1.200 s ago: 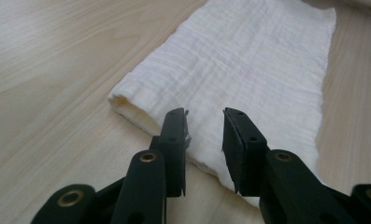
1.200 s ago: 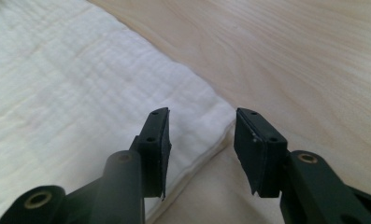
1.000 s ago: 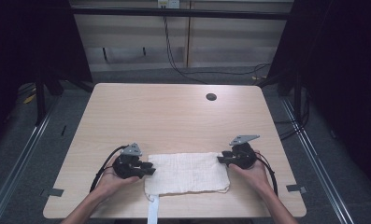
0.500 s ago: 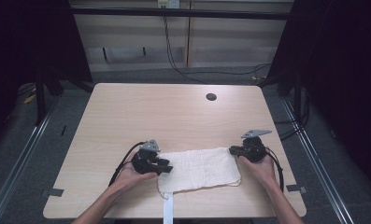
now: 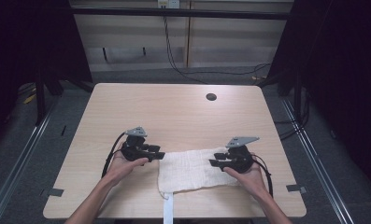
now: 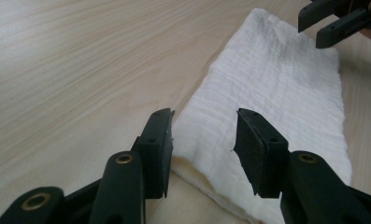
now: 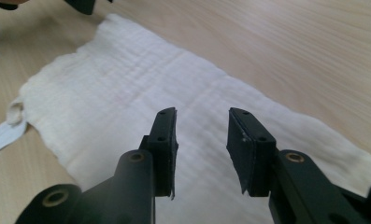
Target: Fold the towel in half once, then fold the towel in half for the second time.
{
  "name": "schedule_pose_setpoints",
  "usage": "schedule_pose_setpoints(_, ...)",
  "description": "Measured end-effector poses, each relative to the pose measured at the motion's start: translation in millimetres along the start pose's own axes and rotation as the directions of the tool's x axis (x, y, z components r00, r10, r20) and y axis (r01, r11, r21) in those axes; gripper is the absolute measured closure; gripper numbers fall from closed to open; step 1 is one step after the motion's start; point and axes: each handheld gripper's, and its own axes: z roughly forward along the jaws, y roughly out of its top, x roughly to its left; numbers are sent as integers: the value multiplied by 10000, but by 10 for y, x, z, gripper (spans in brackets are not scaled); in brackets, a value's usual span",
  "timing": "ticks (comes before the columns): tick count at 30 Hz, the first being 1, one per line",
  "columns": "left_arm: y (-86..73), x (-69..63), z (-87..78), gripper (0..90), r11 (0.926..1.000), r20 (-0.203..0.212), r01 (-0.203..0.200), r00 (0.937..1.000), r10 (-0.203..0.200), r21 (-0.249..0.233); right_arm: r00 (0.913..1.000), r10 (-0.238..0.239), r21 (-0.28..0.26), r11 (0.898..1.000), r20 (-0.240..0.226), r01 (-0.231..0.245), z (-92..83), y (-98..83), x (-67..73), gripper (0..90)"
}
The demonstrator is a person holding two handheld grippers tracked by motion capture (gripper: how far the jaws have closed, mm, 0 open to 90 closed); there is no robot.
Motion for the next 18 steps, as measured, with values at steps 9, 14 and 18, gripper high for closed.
schedule_pose_setpoints(9,-20,80,-81,418,9998,-568,137,9983,-144,-116,9800,-1081,334,9928,-1673,1152,459,208,542,588)
schedule_pose_setpoints(14,-12,99,-88,415,10000,-762,69,9971,-72,-44,9660,-1427,547,9859,-2155,1579,658,277,792,554)
schedule_pose_setpoints(18,-7,95,-75,408,10000,-828,-50,9965,53,40,9553,-1627,705,9802,-2470,1852,812,266,934,529)
